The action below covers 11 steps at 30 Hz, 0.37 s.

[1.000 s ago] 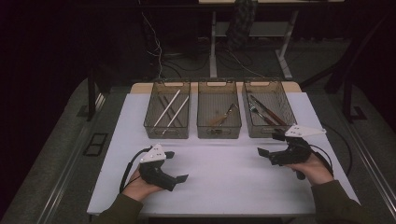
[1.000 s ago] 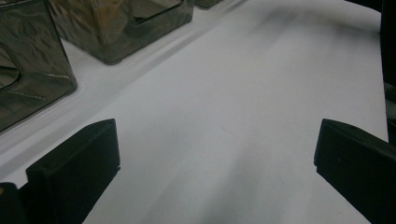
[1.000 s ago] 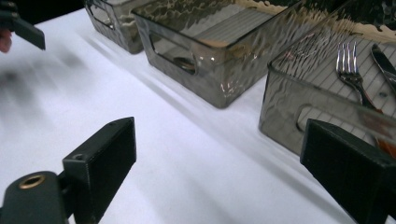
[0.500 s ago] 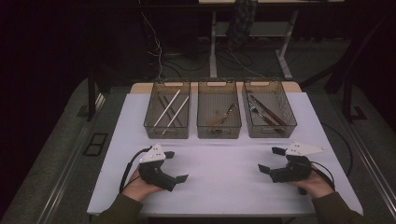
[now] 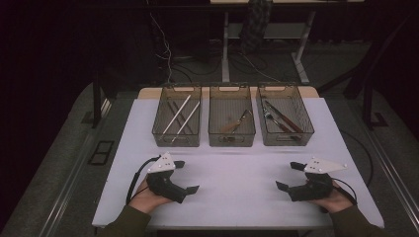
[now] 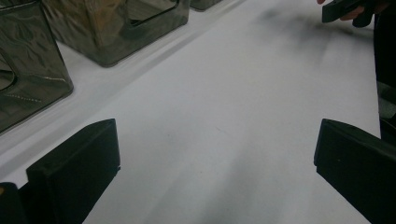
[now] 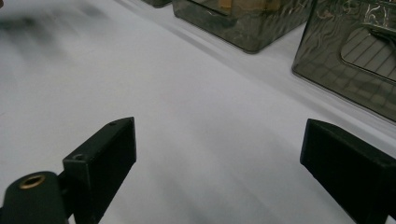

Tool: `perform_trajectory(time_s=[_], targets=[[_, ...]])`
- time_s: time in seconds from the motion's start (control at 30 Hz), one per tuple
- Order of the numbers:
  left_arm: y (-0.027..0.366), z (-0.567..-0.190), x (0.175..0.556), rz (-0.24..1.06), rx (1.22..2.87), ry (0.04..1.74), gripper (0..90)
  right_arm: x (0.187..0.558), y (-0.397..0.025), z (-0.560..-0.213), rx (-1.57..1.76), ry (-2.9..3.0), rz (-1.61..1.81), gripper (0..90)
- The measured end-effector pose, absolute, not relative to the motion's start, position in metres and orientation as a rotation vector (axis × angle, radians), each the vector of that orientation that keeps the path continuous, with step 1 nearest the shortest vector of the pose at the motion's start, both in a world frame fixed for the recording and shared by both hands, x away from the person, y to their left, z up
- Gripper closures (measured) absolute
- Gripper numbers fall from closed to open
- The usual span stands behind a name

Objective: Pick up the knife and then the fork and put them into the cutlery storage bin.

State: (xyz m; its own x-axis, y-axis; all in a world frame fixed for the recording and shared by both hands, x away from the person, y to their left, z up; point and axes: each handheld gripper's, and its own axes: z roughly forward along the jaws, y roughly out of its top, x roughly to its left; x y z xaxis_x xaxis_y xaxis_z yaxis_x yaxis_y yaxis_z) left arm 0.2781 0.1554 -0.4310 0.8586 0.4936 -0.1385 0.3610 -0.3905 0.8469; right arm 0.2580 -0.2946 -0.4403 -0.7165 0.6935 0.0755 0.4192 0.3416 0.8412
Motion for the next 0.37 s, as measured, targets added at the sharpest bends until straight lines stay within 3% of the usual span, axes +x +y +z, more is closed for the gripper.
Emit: perform_trajectory(time_s=[0.37], targets=[[0.1547, -0.4311, 0.2776, 0.169, 2.026, 0.62, 0.0, 0.2573, -0.2956, -0.4414, 0.988, 2.318, 1.31, 10.1]])
